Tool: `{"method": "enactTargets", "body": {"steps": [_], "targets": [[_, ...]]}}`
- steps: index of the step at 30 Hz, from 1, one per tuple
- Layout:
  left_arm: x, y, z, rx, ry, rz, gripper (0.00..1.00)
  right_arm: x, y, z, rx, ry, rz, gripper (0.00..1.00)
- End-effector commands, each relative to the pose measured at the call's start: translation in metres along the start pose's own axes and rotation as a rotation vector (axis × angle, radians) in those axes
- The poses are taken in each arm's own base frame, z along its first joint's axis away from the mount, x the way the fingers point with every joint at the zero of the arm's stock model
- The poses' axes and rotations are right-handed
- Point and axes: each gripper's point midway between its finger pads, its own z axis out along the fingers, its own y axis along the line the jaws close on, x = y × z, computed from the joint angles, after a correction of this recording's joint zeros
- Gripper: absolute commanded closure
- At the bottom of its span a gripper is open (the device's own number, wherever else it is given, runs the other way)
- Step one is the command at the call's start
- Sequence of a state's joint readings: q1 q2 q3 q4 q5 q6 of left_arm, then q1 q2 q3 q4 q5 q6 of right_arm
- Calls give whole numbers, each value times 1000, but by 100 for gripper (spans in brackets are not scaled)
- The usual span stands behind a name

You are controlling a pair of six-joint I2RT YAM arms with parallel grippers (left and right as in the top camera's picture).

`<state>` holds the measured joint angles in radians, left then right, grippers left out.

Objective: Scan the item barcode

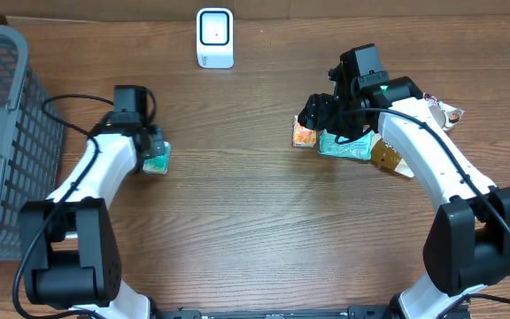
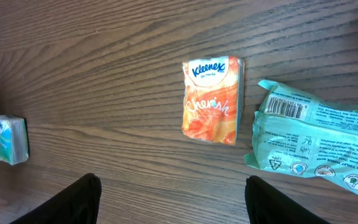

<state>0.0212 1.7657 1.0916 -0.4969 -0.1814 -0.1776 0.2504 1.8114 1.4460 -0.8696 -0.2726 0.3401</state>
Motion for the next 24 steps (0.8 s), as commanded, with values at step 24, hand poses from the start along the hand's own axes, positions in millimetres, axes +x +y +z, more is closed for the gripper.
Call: {"method": "enactTargets", "body": {"steps": [24], "targets": [[30, -102, 15, 393, 103, 208, 96, 0, 4, 3, -1, -13, -17, 28]]}}
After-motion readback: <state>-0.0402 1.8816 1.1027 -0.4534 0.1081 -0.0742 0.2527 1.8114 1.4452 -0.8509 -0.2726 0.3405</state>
